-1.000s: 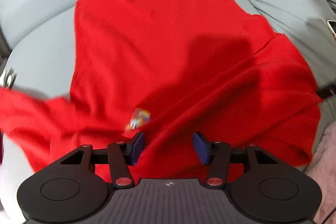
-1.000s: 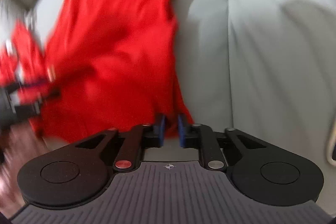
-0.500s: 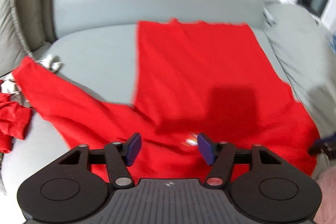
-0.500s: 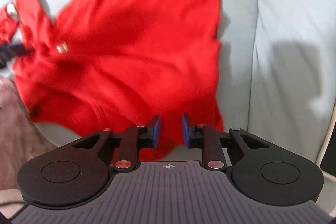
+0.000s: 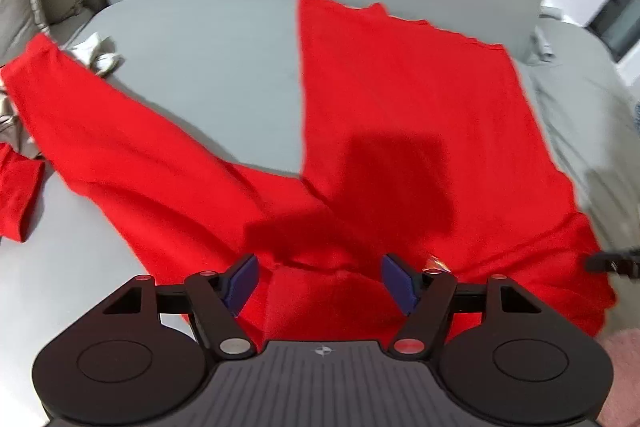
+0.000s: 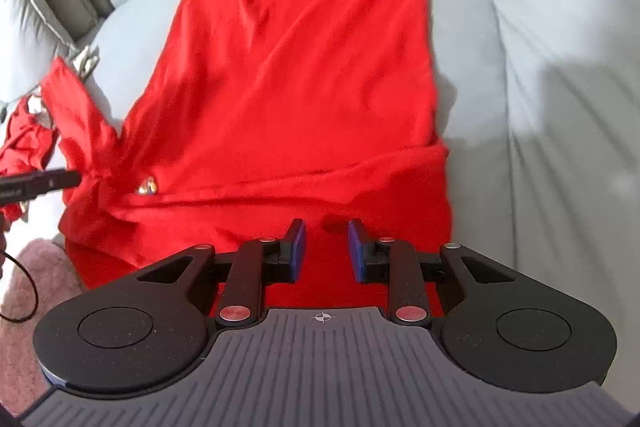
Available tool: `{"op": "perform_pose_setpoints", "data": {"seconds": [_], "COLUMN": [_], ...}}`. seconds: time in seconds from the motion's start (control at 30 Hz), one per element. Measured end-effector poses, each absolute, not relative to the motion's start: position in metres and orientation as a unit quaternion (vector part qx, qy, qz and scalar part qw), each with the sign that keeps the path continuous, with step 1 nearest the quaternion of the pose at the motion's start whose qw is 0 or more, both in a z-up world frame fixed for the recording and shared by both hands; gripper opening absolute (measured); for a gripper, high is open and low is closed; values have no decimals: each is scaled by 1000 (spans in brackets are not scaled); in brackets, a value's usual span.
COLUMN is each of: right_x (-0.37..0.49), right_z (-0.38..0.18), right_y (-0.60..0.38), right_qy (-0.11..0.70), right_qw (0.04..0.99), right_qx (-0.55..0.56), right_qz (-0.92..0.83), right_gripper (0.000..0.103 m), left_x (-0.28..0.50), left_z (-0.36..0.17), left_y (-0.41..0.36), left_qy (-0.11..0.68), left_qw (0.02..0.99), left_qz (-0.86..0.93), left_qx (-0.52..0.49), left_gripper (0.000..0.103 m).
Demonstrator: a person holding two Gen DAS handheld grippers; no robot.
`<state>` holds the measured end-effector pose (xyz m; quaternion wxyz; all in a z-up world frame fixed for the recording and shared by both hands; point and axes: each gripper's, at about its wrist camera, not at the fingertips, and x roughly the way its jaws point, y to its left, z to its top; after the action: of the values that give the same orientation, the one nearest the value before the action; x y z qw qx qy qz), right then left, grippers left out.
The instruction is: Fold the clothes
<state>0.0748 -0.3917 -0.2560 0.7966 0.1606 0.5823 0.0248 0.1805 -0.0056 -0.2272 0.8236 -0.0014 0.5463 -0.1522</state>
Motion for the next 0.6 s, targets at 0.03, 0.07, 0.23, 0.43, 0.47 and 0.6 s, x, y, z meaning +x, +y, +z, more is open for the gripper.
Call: {"op": "perform_pose_setpoints", "data": {"seconds": [0.03, 0.07, 0.23, 0.43, 0.47, 0.6], "right_x": [76, 77, 74, 74, 74, 72], "right_z": [-260, -261, -274, -275, -274, -276], "right_y": [-389, -387, -382, -381, -381, -381], "right_qy": [585, 587, 602, 604, 604, 603], "right_qw": [794, 792, 780, 778, 778, 780], "right_qx": [164, 166, 168, 171, 170, 167], "right_qz": [26, 27, 23, 17, 17, 14], "right_gripper": [30, 30, 32, 34, 34, 34], "left_x": [183, 185, 189, 180, 177, 159], "left_z": [-231, -233, -249, -242, -236, -211], "left_y": [-5, -5, -14, -1, 2, 16], "left_qy": [550, 553, 572, 545, 531, 458], "left_qw": [823, 821, 807, 825, 834, 875], "left_qz": [-145, -145, -149, -149, -149, -156], "left_qx": [-4, -5, 19, 32, 33, 16], "left_gripper": [66, 66, 61, 1, 1, 1]}}
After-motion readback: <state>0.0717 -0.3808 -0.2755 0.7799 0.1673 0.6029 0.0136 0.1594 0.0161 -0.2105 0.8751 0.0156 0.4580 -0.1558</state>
